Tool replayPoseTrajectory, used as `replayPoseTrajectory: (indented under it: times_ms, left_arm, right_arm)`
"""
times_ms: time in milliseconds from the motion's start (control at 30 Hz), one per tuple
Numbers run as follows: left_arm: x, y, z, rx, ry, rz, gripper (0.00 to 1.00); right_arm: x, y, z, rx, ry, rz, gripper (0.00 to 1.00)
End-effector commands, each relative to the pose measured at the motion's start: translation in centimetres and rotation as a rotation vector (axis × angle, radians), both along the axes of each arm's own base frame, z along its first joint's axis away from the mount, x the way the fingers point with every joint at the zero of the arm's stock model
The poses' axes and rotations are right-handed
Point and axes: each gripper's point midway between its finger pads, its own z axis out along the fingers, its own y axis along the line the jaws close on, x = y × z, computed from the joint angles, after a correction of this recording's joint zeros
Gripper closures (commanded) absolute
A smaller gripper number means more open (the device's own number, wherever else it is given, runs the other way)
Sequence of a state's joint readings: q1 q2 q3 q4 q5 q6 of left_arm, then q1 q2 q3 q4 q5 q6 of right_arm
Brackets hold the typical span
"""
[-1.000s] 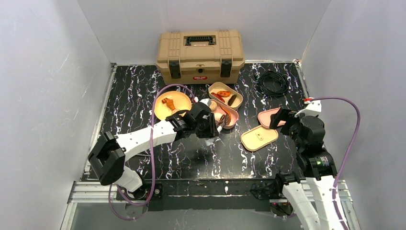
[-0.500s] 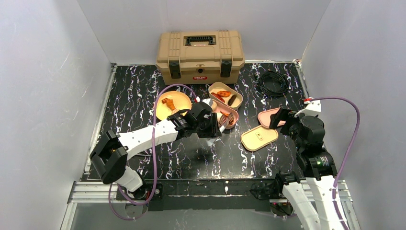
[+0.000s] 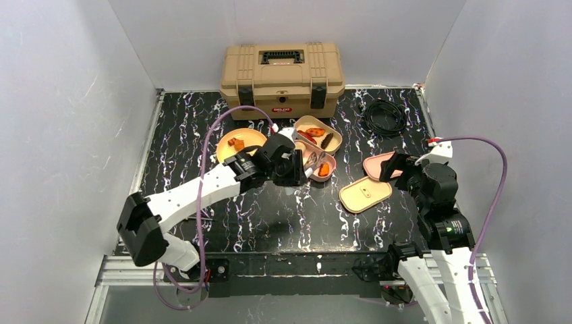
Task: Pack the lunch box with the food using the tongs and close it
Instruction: Place the fake food in the packing box, then pick up the fake food from the plate.
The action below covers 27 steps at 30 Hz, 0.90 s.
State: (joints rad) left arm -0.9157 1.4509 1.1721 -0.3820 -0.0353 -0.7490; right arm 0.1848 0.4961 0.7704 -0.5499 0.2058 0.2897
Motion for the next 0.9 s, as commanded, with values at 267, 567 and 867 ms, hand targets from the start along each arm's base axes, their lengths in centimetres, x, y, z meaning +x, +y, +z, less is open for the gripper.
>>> replayPoseTrajectory:
  times_ms: [267, 567, 867]
  left_arm:
    - [-0.1, 7.4, 6.4, 0.172, -0.184, -0.040, 0.76]
    - [3.6, 17.8, 4.5, 0.408, -0.210, 0.114, 0.75]
    - [7.9, 24.5, 2.9, 0.496, -0.198, 0.259, 0.71]
  right_arm:
    - [0.4, 0.1, 1.4, 0.013, -0.057, 0.000, 0.00]
    - [0.4, 0.2, 1.2, 0.011, -0.050, 0.001, 0.00]
    - [0.5, 0.1, 1.0, 0.008, -0.041, -0.002, 0.00]
